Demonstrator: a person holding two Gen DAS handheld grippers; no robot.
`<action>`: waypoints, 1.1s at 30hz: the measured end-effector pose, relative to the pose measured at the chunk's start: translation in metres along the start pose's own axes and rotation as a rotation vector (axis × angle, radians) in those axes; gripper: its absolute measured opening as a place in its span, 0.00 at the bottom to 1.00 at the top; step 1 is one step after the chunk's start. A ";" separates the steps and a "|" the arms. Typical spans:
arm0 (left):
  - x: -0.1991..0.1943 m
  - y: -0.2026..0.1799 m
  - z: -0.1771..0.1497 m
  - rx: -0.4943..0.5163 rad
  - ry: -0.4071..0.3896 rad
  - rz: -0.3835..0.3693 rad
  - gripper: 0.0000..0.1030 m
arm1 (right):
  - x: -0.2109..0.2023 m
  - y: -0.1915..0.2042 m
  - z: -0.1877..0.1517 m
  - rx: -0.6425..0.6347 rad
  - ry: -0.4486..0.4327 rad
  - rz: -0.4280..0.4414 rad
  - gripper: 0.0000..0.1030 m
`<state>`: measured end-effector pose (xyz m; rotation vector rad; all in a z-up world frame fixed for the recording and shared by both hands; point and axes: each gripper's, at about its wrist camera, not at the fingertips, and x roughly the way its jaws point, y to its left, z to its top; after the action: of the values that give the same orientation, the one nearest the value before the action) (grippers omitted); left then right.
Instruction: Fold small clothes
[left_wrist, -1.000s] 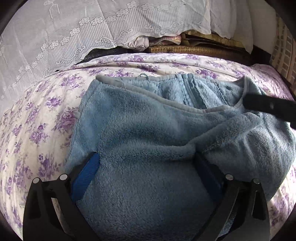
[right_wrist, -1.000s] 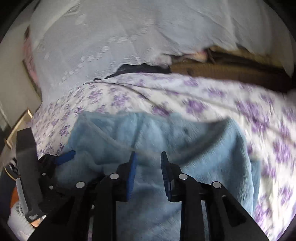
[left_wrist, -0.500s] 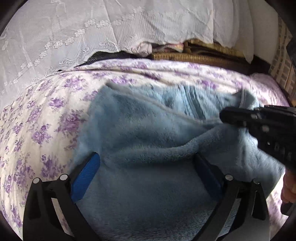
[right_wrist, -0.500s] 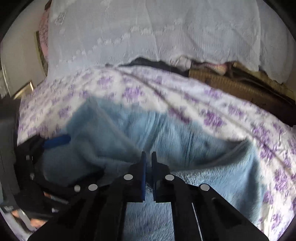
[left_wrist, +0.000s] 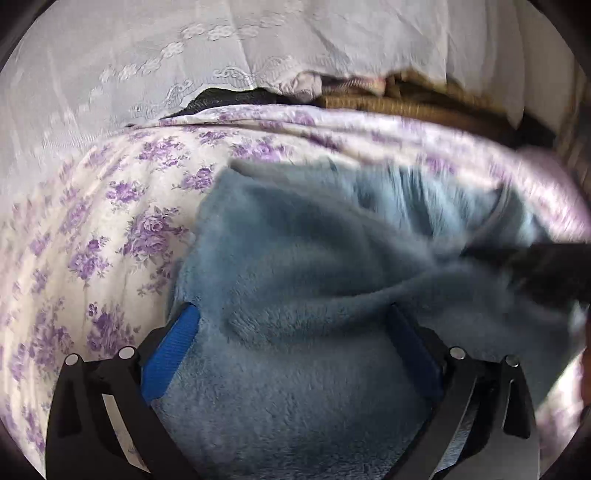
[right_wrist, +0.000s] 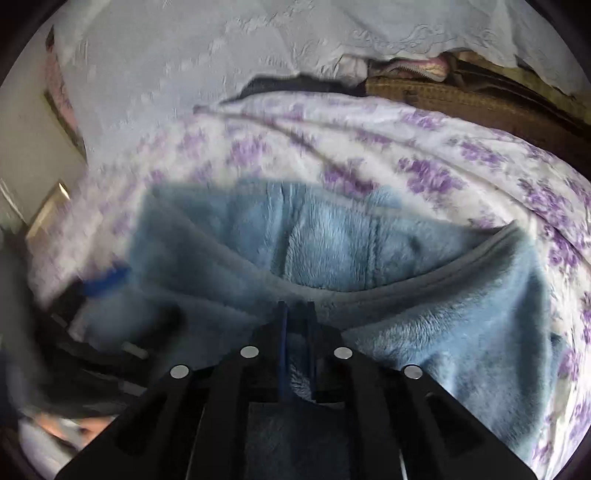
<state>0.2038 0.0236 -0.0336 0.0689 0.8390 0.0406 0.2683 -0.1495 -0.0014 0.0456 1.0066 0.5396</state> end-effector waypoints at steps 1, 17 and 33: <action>-0.001 -0.004 -0.002 0.019 -0.013 0.021 0.96 | -0.006 0.003 0.004 -0.008 -0.033 0.009 0.12; -0.005 0.005 -0.004 -0.022 -0.029 -0.023 0.96 | 0.042 0.047 0.018 -0.180 0.029 -0.009 0.07; -0.007 0.015 0.002 -0.072 -0.026 0.000 0.96 | 0.030 0.023 0.044 0.036 -0.092 0.072 0.13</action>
<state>0.2006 0.0378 -0.0259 0.0016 0.8106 0.0702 0.3074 -0.1065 0.0057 0.1385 0.9276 0.5800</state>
